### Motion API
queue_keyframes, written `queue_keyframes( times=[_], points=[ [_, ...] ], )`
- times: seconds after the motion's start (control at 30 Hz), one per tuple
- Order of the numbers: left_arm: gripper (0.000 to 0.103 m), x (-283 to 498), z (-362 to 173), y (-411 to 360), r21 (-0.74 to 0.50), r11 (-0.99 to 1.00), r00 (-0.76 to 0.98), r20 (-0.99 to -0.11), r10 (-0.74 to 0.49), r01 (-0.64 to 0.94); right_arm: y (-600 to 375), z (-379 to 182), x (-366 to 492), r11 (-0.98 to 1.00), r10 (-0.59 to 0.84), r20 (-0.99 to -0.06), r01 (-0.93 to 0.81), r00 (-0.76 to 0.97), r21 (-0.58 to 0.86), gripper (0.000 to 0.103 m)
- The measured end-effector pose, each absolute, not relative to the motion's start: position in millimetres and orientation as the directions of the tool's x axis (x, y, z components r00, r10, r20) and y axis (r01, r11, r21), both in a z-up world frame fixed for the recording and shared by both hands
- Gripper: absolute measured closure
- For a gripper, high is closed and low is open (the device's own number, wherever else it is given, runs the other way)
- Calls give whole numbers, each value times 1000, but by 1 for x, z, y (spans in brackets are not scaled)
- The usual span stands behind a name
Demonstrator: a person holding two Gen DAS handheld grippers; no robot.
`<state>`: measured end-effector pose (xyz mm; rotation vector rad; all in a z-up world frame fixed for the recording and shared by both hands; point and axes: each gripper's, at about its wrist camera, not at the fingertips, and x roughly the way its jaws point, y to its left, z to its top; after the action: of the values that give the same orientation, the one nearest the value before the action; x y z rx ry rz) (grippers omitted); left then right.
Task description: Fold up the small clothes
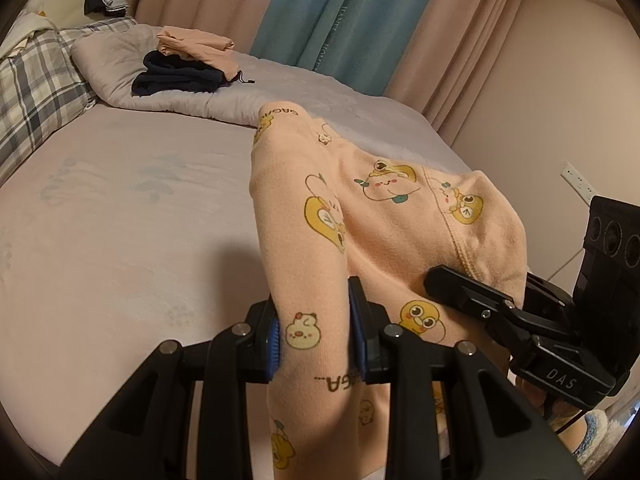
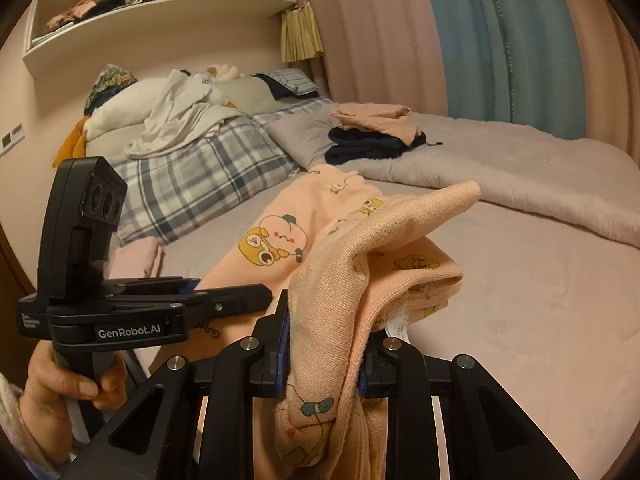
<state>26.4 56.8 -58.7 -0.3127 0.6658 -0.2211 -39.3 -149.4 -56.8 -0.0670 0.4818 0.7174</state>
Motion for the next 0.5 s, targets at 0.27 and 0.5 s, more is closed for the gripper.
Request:
queue_keyframes(
  times=[0.27, 0.5],
  points=[
    [75, 33, -60, 60, -363, 928, 762, -575, -297, 87, -147, -59, -31, 753, 617, -463, -649, 637, 110, 76],
    [75, 35, -57, 59, -352, 932, 763, -578, -288, 85, -144, -58, -29, 752, 617, -464, -651, 636, 109, 76]
  ],
)
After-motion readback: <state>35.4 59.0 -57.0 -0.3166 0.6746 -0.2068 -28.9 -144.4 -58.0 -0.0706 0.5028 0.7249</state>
